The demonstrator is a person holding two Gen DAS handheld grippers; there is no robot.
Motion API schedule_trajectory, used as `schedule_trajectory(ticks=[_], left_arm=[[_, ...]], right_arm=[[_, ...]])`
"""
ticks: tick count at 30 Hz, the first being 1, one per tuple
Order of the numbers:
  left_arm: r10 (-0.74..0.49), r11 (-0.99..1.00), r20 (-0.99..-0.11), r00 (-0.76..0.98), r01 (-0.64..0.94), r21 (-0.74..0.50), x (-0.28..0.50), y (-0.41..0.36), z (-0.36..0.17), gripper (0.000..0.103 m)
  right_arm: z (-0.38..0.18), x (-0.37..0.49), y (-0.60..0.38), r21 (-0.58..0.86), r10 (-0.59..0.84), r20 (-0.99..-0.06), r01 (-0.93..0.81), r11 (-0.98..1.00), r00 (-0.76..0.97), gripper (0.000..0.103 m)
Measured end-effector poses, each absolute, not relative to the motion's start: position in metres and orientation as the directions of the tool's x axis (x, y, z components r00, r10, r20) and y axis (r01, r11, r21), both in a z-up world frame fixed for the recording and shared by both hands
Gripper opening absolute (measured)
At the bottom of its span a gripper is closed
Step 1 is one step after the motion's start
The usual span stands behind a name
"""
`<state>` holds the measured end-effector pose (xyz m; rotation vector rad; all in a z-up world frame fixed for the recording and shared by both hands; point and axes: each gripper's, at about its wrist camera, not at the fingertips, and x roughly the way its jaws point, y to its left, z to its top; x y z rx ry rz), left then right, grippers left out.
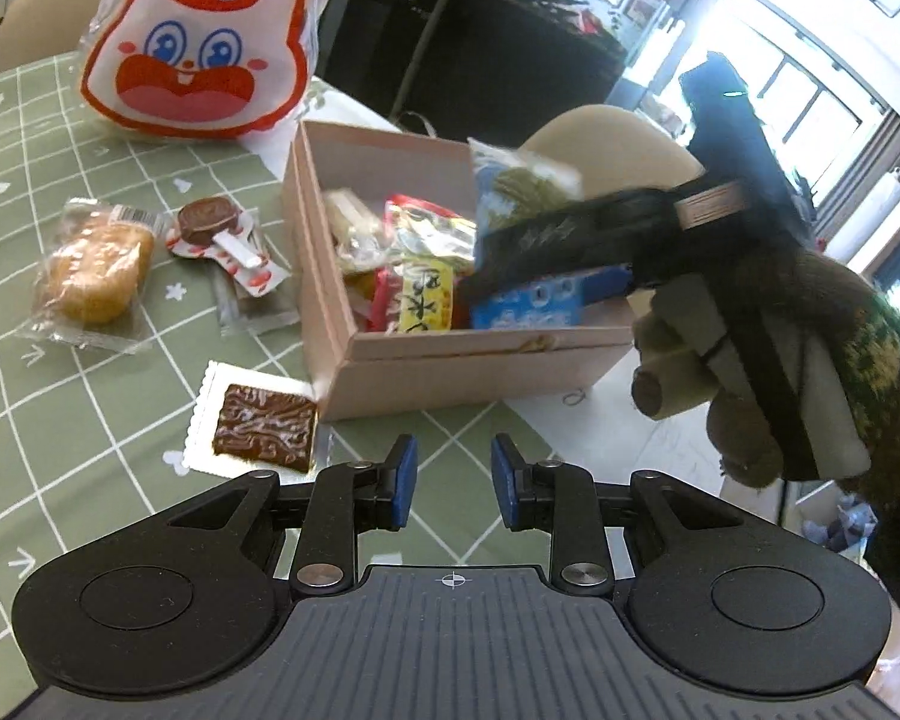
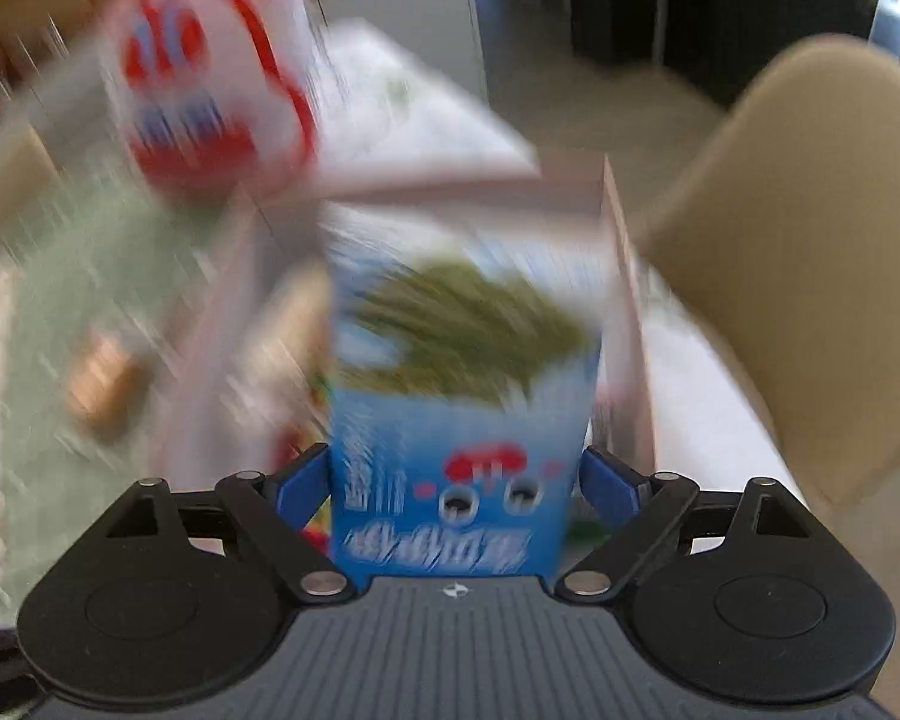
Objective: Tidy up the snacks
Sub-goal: 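Lower both packets into the pink box and open both tools, then move both tools toward the swirl lollipop and the wrapped bun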
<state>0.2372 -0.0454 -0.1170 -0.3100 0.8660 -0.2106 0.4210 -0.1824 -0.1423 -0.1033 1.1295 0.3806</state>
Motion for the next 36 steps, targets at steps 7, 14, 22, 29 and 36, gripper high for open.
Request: schedule_trajectory(ticks=[7,14,22,29,36], left_arm=[[-0.294,0.937,-0.722,0.626,0.039,-0.347,0.233,-0.040,-0.121,0.030],[-0.218,0.944,-0.696,0.684,-0.034,-0.329,0.238,-0.013,-0.115,0.031],[0.091,0.956,-0.642,0.761,-0.247,-0.157,0.285,0.060,-0.102,0.031],[0.021,0.940,-0.645,0.764,-0.235,-0.247,0.307,0.072,-0.109,0.031],[-0.040,0.937,-0.720,0.692,-0.225,-0.269,0.262,0.042,-0.135,0.031]], right_arm=[[-0.113,0.399,-0.169,0.004,0.273,-0.760,-0.416,0.909,0.590,0.089],[-0.090,0.390,-0.178,0.004,0.271,-0.696,-0.374,0.927,0.664,0.089],[-0.090,0.339,-0.162,0.041,0.364,-0.680,-0.462,0.886,0.636,0.089],[-0.085,0.335,-0.127,0.085,0.432,-0.711,-0.541,0.837,0.556,0.084],[-0.070,0.404,-0.048,0.131,0.441,-0.814,-0.621,0.773,0.377,0.049]])
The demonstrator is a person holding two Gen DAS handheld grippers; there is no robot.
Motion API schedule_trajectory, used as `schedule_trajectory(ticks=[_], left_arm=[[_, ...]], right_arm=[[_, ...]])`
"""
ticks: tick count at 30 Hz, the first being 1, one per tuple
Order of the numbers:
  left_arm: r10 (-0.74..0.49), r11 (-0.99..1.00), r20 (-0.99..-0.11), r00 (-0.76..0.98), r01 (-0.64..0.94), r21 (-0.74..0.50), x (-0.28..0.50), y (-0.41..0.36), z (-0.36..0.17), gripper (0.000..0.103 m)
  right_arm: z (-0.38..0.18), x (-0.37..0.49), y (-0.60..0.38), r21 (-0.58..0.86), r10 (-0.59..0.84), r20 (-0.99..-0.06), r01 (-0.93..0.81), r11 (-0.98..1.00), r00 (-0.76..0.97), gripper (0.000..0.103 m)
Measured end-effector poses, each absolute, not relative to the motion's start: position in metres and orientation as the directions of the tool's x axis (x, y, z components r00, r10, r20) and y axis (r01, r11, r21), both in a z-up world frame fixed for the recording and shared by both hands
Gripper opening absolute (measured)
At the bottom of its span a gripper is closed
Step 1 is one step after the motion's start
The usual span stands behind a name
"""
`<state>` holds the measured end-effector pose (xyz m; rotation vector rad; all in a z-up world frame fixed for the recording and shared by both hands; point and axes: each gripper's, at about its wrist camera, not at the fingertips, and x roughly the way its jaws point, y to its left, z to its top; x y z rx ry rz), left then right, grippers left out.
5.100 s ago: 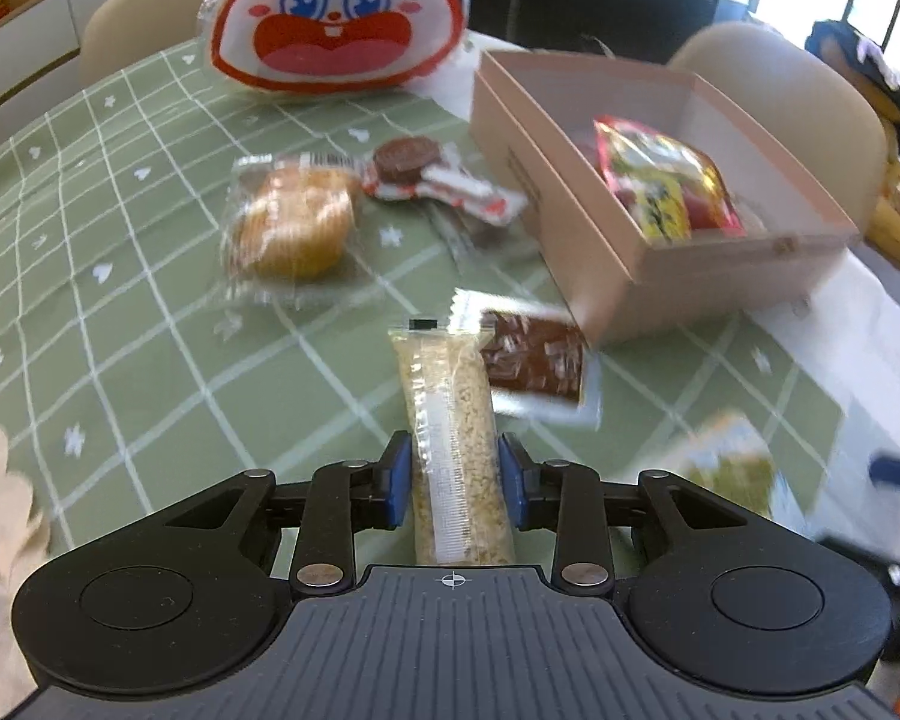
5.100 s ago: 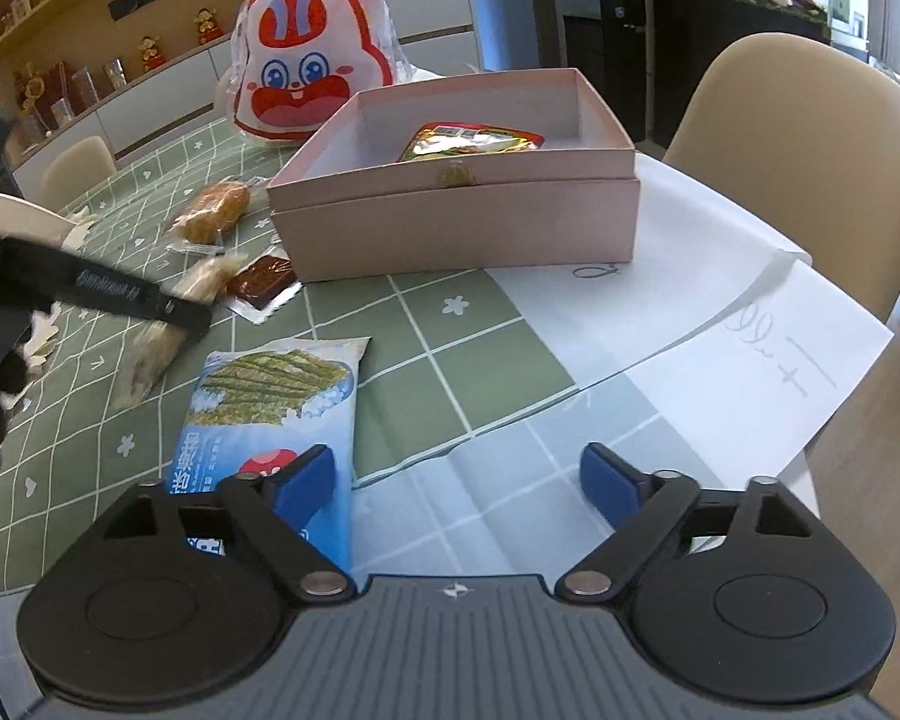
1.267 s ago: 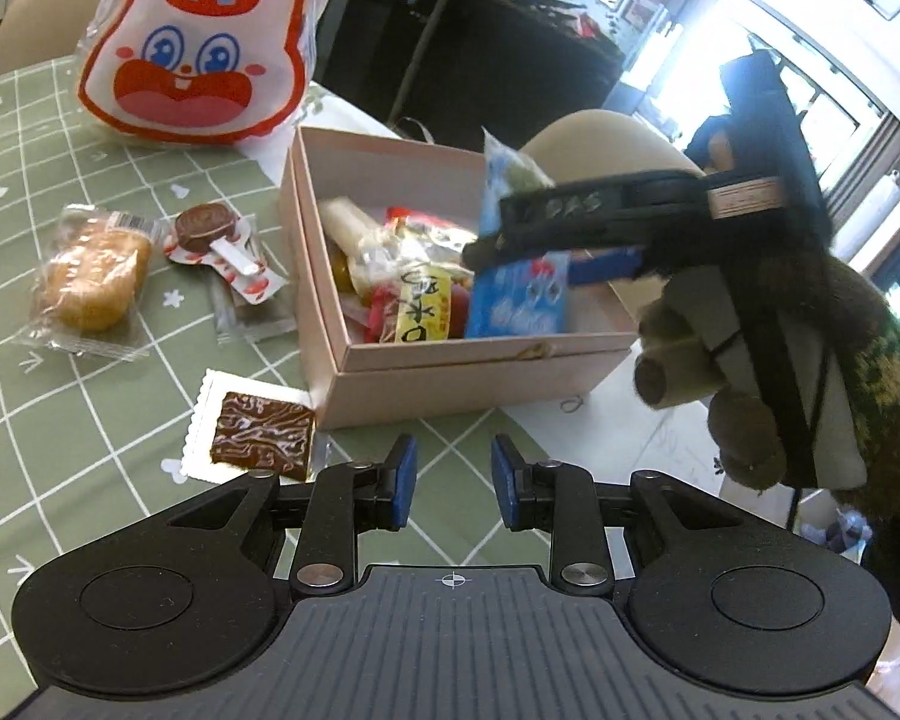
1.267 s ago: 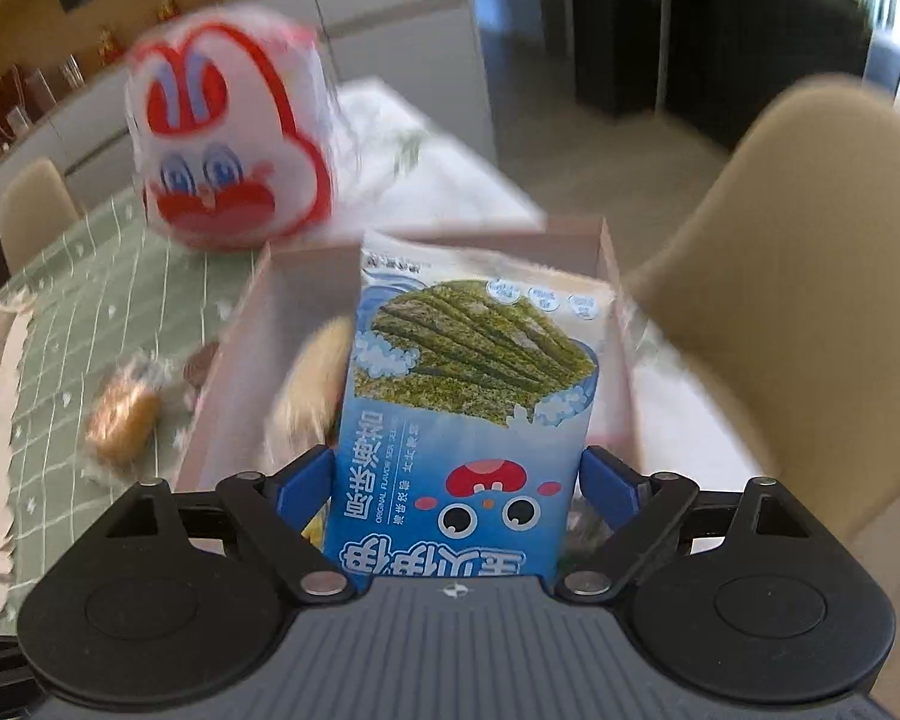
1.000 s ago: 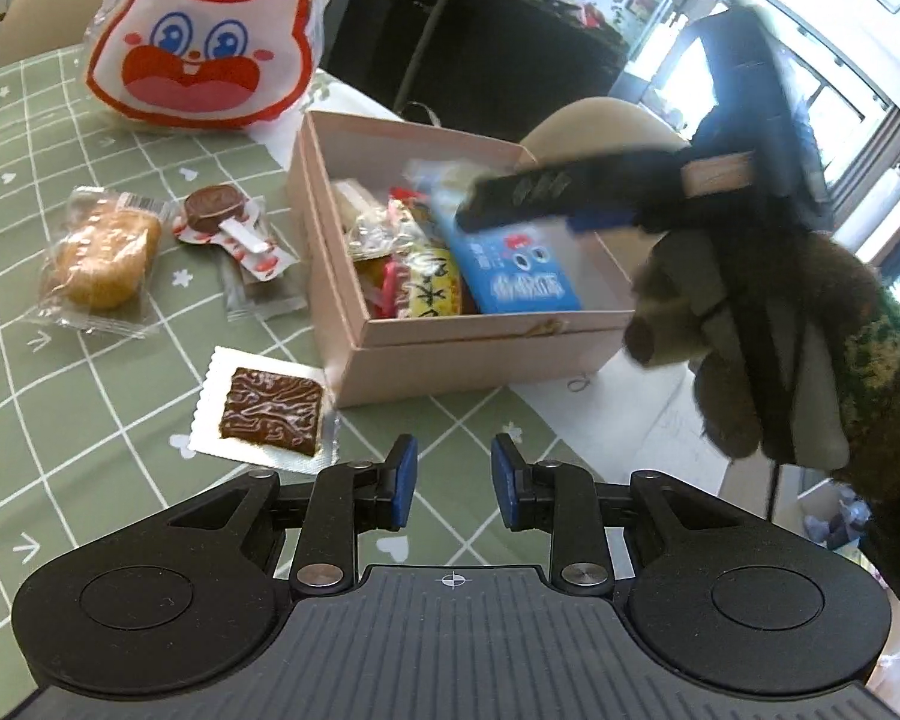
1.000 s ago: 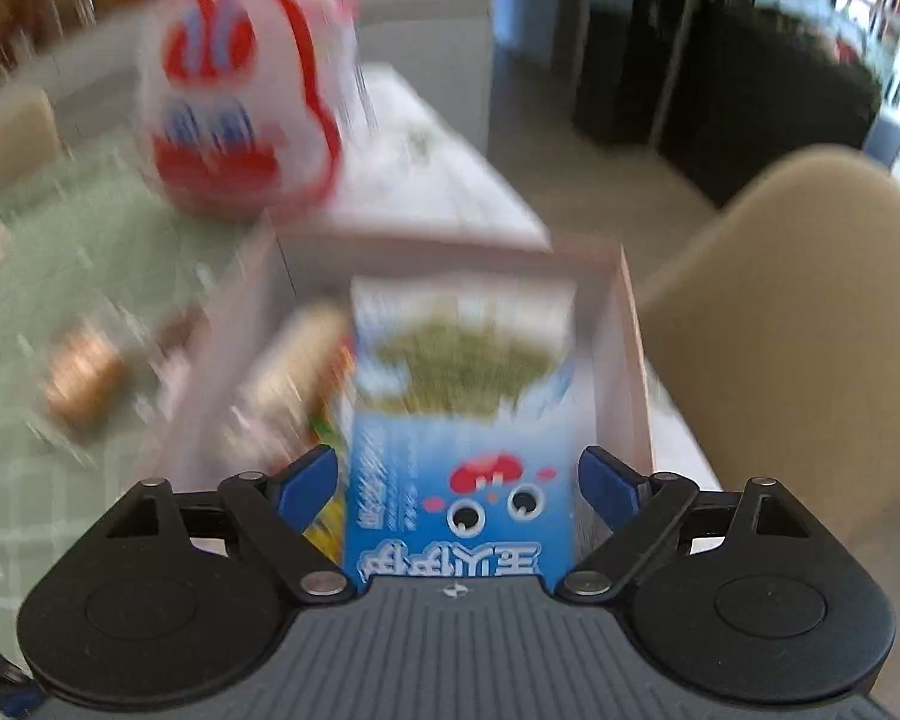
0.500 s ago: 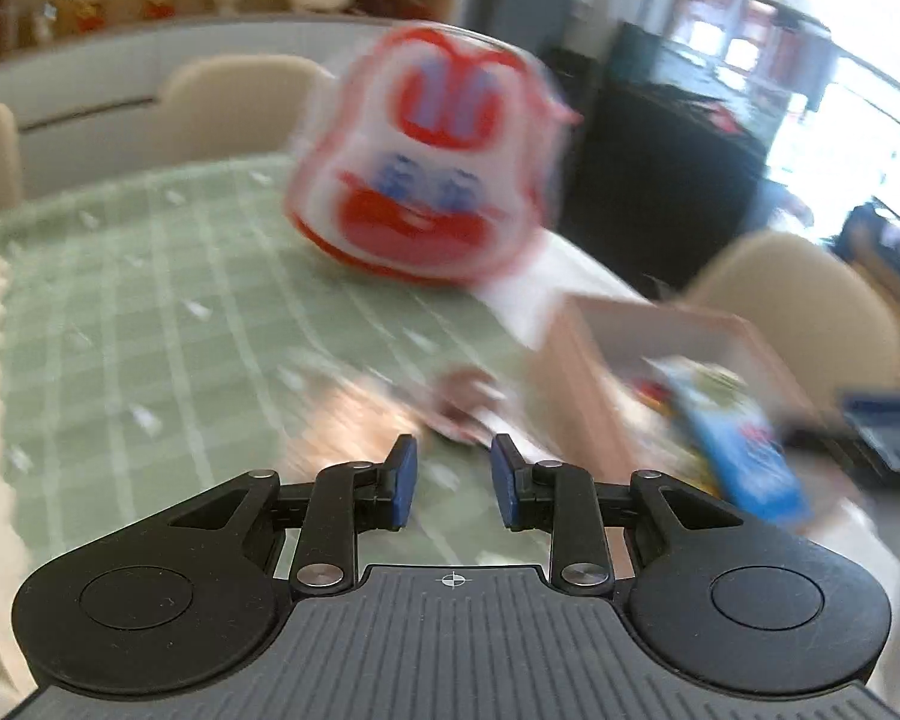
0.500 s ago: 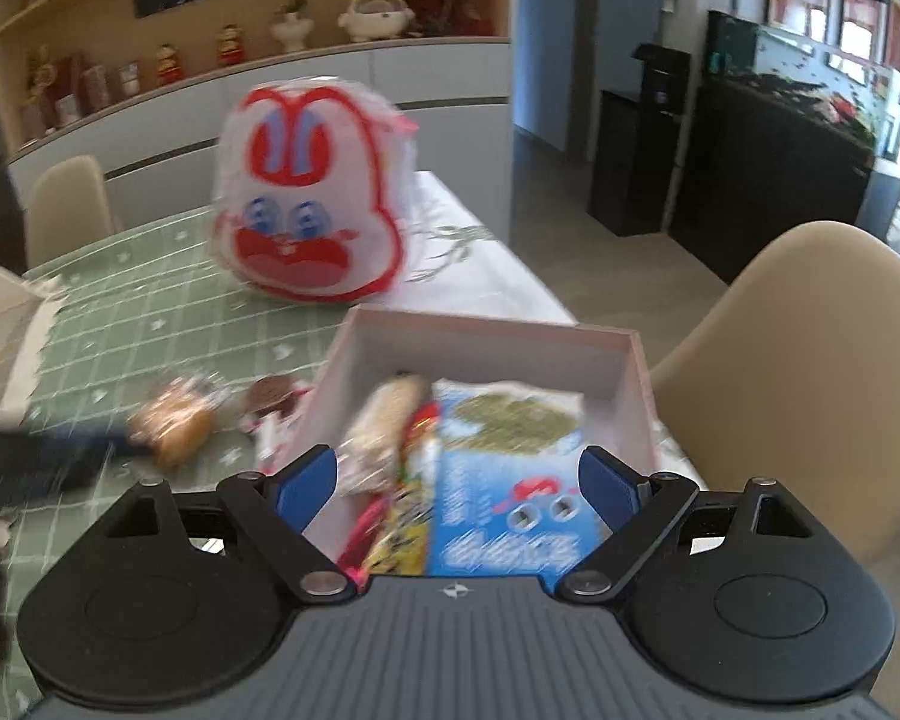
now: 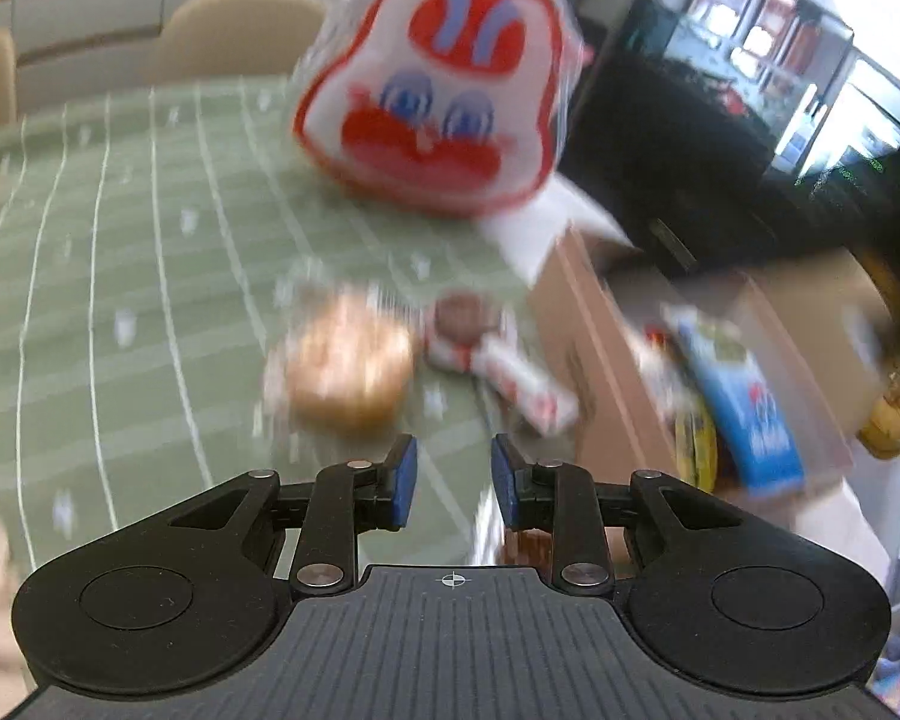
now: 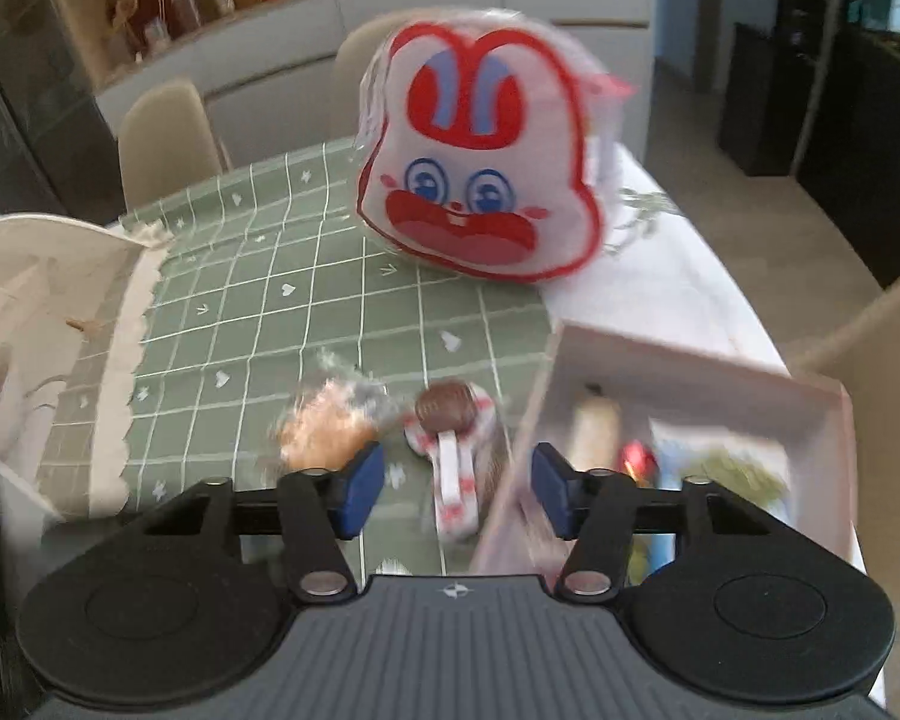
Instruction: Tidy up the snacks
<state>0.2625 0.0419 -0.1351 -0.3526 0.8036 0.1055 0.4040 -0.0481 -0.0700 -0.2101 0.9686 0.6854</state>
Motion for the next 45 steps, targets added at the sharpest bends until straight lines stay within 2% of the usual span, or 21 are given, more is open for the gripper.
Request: schedule_trajectory(ticks=[4,6,11,12,14,21,27,30,31,33,35,37,38,39,41,45], left_arm=[[-0.111,0.923,-0.753,0.649,-0.213,-0.320,0.238,0.040,-0.145,0.031],[-0.131,0.922,-0.761,0.635,-0.204,-0.329,0.224,0.041,-0.146,0.031],[-0.121,0.904,-0.766,0.632,-0.248,-0.347,0.204,0.059,-0.151,0.031],[-0.113,0.899,-0.764,0.636,-0.261,-0.351,0.203,0.064,-0.152,0.030],[-0.108,0.889,-0.757,0.645,-0.278,-0.364,0.201,0.075,-0.152,0.030],[-0.119,0.876,-0.744,0.657,-0.283,-0.390,0.207,0.093,-0.154,0.030],[-0.135,0.879,-0.749,0.649,-0.270,-0.392,0.198,0.084,-0.154,0.031],[-0.143,0.883,-0.746,0.651,-0.257,-0.393,0.195,0.078,-0.152,0.031],[-0.143,0.883,-0.746,0.651,-0.256,-0.393,0.193,0.077,-0.152,0.031],[-0.133,0.882,-0.748,0.650,-0.266,-0.388,0.192,0.078,-0.151,0.031],[-0.118,0.879,-0.750,0.651,-0.283,-0.384,0.192,0.081,-0.151,0.031],[-0.107,0.876,-0.749,0.654,-0.294,-0.381,0.192,0.083,-0.150,0.031],[-0.105,0.876,-0.748,0.656,-0.296,-0.382,0.192,0.085,-0.150,0.031],[-0.105,0.875,-0.746,0.658,-0.295,-0.384,0.192,0.085,-0.149,0.031],[-0.109,0.875,-0.746,0.657,-0.294,-0.386,0.191,0.087,-0.149,0.031],[-0.113,0.878,-0.751,0.650,-0.288,-0.382,0.188,0.085,-0.149,0.030]], right_arm=[[-0.098,0.438,0.014,0.035,0.347,-0.879,-0.682,0.730,0.326,0.047],[-0.116,0.448,0.038,-0.040,0.279,-0.898,-0.696,0.716,0.339,0.036],[-0.150,0.477,0.070,-0.134,0.174,-0.912,-0.670,0.730,0.372,0.034],[-0.154,0.480,0.072,-0.140,0.160,-0.916,-0.666,0.733,0.369,0.028],[-0.160,0.479,0.070,-0.105,0.157,-0.933,-0.662,0.742,0.325,0.015],[-0.152,0.423,0.044,-0.036,0.176,-0.956,-0.691,0.722,0.234,0.015],[-0.156,0.374,0.010,0.137,0.248,-0.966,-0.676,0.724,0.070,0.015],[-0.153,0.348,-0.009,0.134,0.291,-0.950,-0.689,0.712,0.116,0.016],[-0.151,0.336,-0.014,0.114,0.303,-0.941,-0.704,0.701,0.149,0.018],[-0.150,0.319,-0.024,0.134,0.342,-0.927,-0.716,0.685,0.153,0.040],[-0.148,0.316,-0.031,0.202,0.395,-0.910,-0.697,0.688,0.125,0.041],[-0.138,0.320,-0.029,0.203,0.436,-0.883,-0.697,0.688,0.173,0.042],[-0.131,0.326,-0.027,0.191,0.450,-0.866,-0.685,0.703,0.220,0.050],[-0.125,0.331,-0.024,0.193,0.463,-0.848,-0.662,0.724,0.259,0.065],[-0.116,0.349,-0.015,0.235,0.495,-0.811,-0.602,0.763,0.311,0.081],[-0.132,0.390,0.022,0.326,0.504,-0.817,-0.497,0.804,0.279,0.081]])
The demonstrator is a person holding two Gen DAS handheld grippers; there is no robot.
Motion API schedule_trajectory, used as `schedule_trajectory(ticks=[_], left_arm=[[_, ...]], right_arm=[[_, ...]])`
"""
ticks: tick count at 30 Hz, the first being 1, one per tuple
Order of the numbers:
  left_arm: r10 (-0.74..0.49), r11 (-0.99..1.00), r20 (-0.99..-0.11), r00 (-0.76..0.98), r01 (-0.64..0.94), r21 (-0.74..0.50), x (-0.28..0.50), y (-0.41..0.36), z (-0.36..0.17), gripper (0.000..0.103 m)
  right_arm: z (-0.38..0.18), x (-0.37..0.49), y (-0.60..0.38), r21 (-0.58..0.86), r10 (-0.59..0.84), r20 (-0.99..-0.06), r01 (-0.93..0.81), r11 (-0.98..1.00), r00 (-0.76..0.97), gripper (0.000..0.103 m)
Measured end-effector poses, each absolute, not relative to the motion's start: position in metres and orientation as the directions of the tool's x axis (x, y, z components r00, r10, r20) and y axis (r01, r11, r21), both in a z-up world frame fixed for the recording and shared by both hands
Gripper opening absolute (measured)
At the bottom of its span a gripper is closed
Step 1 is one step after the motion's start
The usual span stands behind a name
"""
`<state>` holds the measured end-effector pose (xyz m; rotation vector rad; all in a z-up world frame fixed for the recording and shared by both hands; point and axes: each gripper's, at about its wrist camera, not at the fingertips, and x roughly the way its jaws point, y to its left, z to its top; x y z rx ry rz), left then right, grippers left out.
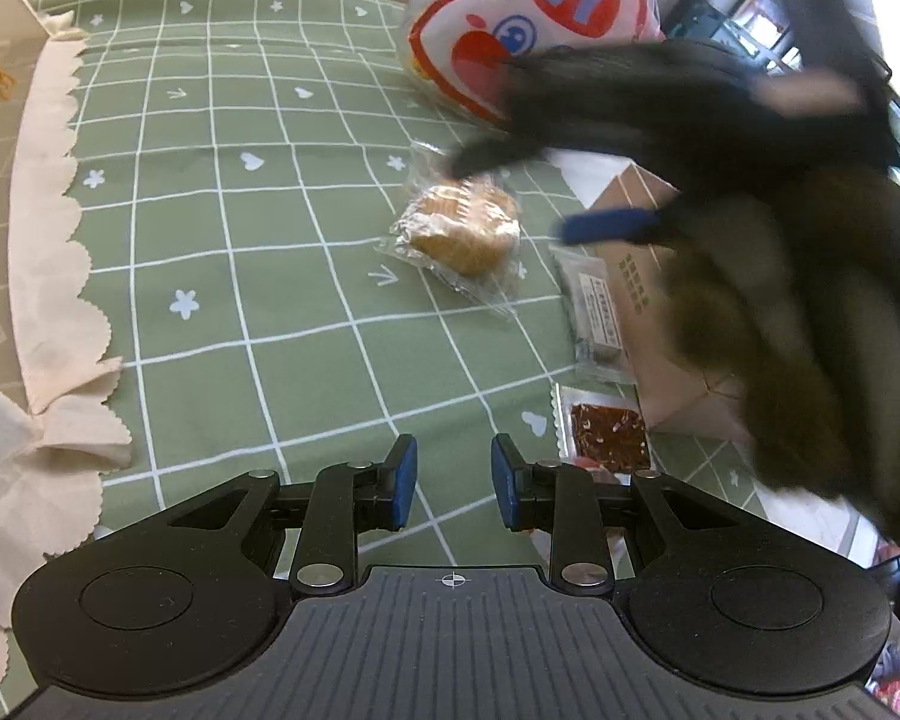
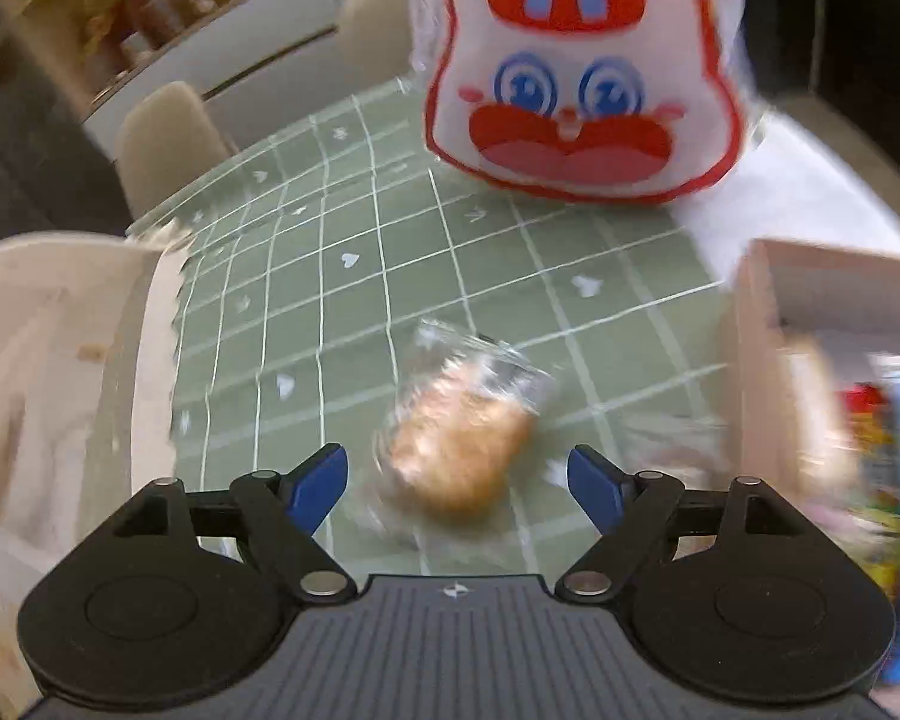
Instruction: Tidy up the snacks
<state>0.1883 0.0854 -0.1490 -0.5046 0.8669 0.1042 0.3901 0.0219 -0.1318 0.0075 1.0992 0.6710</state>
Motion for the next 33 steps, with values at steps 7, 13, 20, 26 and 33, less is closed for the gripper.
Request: schedule_trajectory(ticks=[7,13,20,26,33], left_arm=[[-0.123,0.895,-0.752,0.647,-0.256,-0.366,0.171,0.074,-0.146,0.030],[-0.113,0.899,-0.770,0.628,-0.266,-0.349,0.166,0.061,-0.147,0.031],[-0.136,0.933,-0.766,0.629,-0.178,-0.312,0.178,0.024,-0.138,0.031],[-0.048,0.986,-0.750,0.660,-0.088,-0.141,0.198,-0.017,-0.128,0.031],[0.056,0.997,-0.796,0.602,-0.075,0.014,0.203,-0.028,-0.147,0.034]], right_arm=[[-0.156,0.382,0.044,0.274,0.455,-0.861,-0.547,0.791,0.228,0.051],[-0.109,0.307,-0.040,0.244,0.522,-0.804,-0.643,0.726,0.284,0.050],[-0.112,0.240,-0.167,0.230,0.464,-0.785,-0.501,0.834,0.411,0.050],[-0.144,0.212,-0.215,0.193,0.376,-0.797,-0.390,0.900,0.473,0.053],[-0.145,0.191,-0.230,0.175,0.367,-0.757,-0.373,0.911,0.540,0.067]])
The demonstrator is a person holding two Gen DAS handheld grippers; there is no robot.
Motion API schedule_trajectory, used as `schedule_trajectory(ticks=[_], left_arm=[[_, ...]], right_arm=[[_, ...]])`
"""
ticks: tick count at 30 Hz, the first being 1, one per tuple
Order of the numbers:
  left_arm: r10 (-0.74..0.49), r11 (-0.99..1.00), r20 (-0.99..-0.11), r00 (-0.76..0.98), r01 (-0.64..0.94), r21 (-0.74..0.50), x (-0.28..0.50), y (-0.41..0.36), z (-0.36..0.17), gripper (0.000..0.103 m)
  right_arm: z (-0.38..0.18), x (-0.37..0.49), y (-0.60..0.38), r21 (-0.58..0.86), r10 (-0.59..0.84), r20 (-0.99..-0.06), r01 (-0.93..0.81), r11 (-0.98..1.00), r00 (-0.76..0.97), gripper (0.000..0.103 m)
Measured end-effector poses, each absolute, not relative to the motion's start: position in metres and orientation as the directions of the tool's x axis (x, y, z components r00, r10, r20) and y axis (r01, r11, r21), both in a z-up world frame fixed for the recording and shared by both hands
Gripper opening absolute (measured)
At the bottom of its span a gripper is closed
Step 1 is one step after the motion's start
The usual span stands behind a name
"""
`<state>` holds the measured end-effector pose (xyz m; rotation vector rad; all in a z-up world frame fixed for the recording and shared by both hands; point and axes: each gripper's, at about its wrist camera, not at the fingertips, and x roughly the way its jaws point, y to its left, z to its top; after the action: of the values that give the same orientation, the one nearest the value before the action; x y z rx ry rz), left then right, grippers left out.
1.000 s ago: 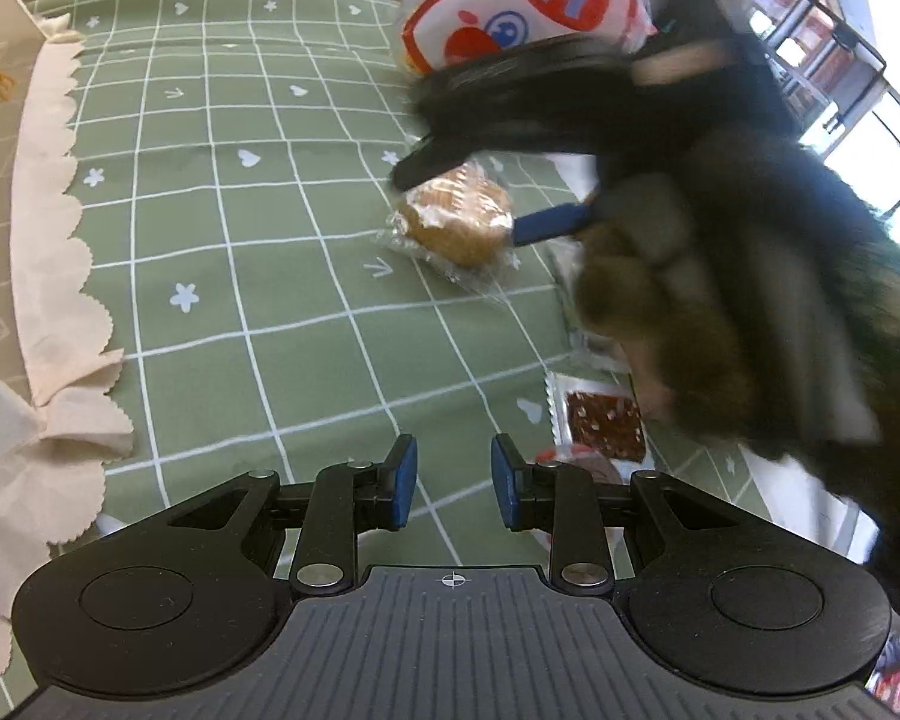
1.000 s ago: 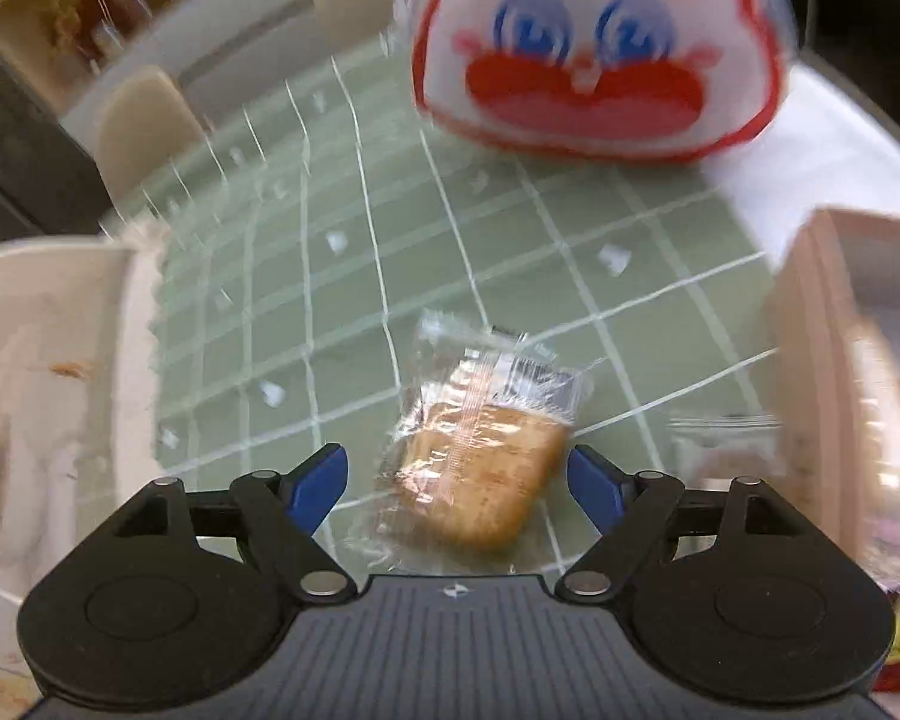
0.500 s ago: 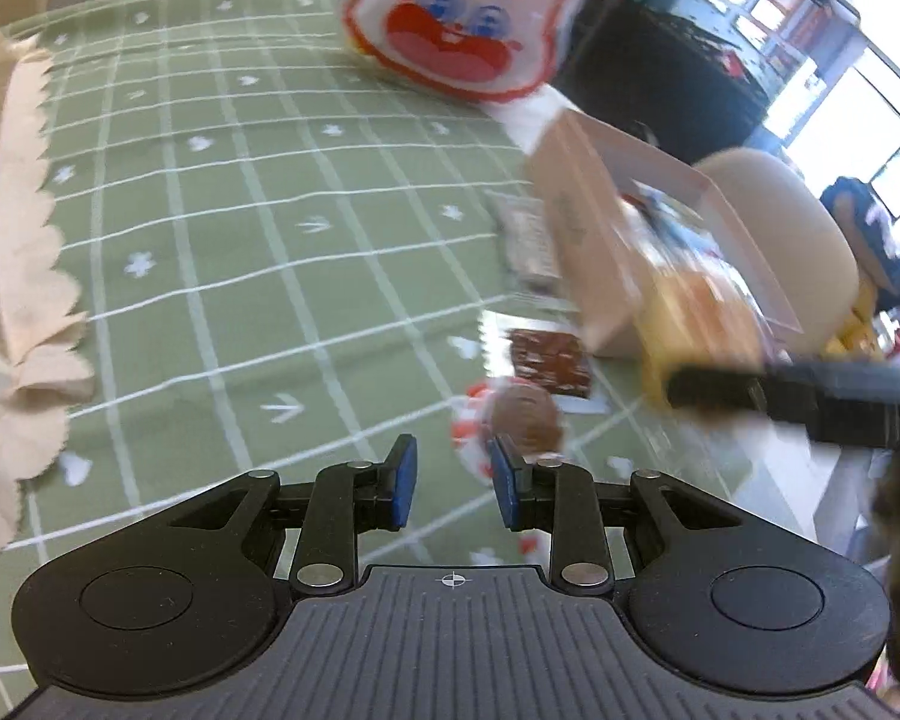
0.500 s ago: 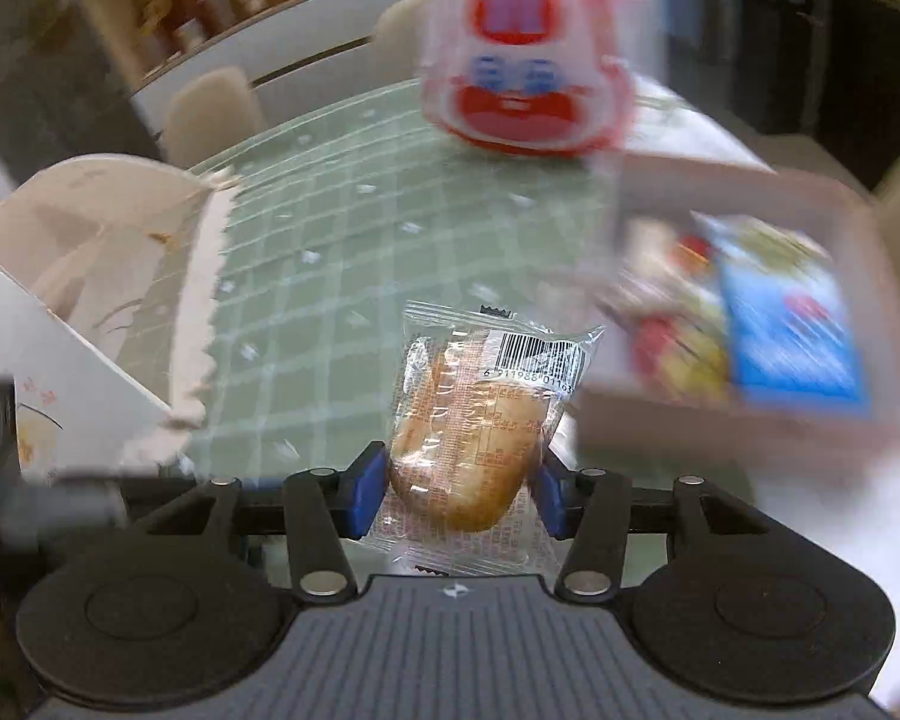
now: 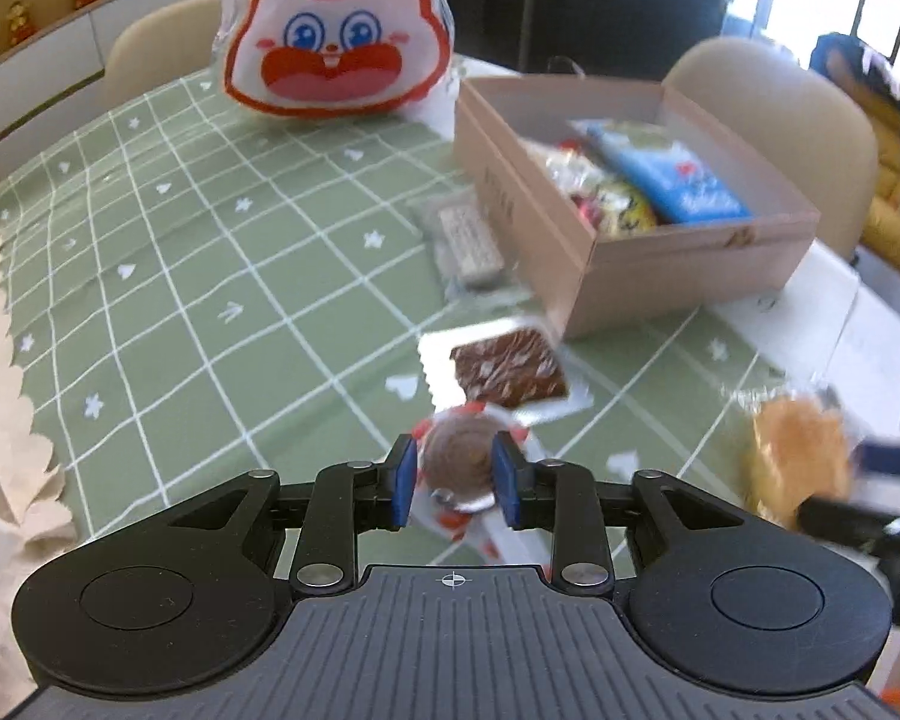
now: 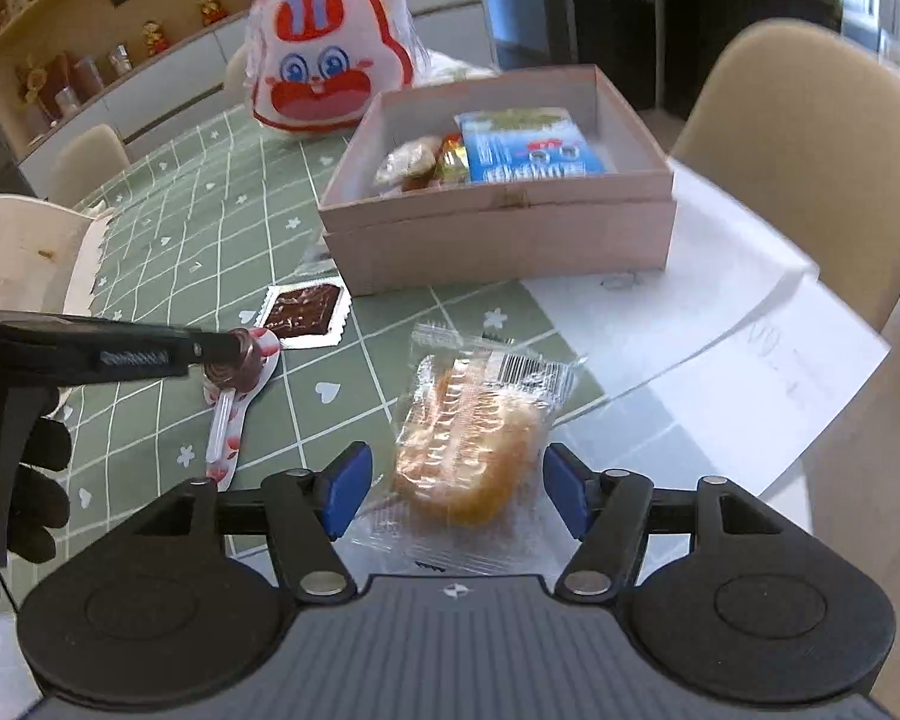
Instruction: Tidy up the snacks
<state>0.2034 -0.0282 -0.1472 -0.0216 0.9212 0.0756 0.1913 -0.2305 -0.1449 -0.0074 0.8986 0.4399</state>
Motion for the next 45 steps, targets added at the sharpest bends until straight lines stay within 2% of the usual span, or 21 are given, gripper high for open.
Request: schedule_trajectory(ticks=[4,8,11,13,17,21,29,34,35,39,45], left_arm=[[0.019,0.999,-0.800,0.600,0.023,0.041,0.194,-0.035,-0.150,0.034],[-0.052,0.990,-0.812,0.581,0.137,0.034,0.181,-0.046,-0.149,0.036],[-0.013,0.991,-0.808,0.589,0.114,0.068,0.174,-0.050,-0.149,0.038],[0.017,0.994,-0.810,0.586,0.077,0.076,0.170,-0.049,-0.147,0.035],[-0.062,0.998,-0.830,0.555,0.031,-0.053,0.164,-0.046,-0.144,0.035],[-0.039,0.999,-0.838,0.544,0.033,-0.025,0.162,-0.060,-0.150,0.036],[-0.012,0.999,-0.852,0.523,0.048,0.016,0.159,-0.059,-0.158,0.036],[-0.006,0.997,-0.864,0.503,0.070,0.034,0.151,-0.050,-0.156,0.038],[-0.014,0.997,-0.864,0.503,0.073,0.026,0.151,-0.047,-0.155,0.035],[-0.060,0.996,-0.825,0.562,0.094,-0.008,0.154,-0.043,-0.144,0.035],[-0.050,0.991,-0.805,0.592,0.127,0.032,0.176,-0.049,-0.140,0.035]], right_arm=[[-0.150,0.186,-0.227,0.078,0.321,-0.740,-0.399,0.914,0.591,0.070],[-0.155,0.188,-0.237,0.130,0.352,-0.735,-0.389,0.912,0.579,0.070],[-0.157,0.187,-0.243,0.149,0.357,-0.729,-0.374,0.915,0.583,0.071],[-0.159,0.187,-0.246,0.161,0.361,-0.726,-0.365,0.917,0.585,0.072],[-0.163,0.183,-0.246,0.182,0.386,-0.731,-0.384,0.905,0.563,0.072],[-0.172,0.180,-0.239,0.190,0.400,-0.762,-0.415,0.890,0.508,0.072],[-0.177,0.172,-0.230,0.151,0.384,-0.776,-0.444,0.883,0.501,0.081],[-0.180,0.165,-0.222,0.075,0.349,-0.782,-0.478,0.875,0.516,0.087],[-0.181,0.164,-0.220,0.065,0.345,-0.783,-0.484,0.873,0.517,0.090],[-0.184,0.162,-0.215,0.055,0.346,-0.792,-0.506,0.861,0.503,0.103],[-0.185,0.161,-0.211,0.032,0.333,-0.795,-0.512,0.858,0.508,0.103]])
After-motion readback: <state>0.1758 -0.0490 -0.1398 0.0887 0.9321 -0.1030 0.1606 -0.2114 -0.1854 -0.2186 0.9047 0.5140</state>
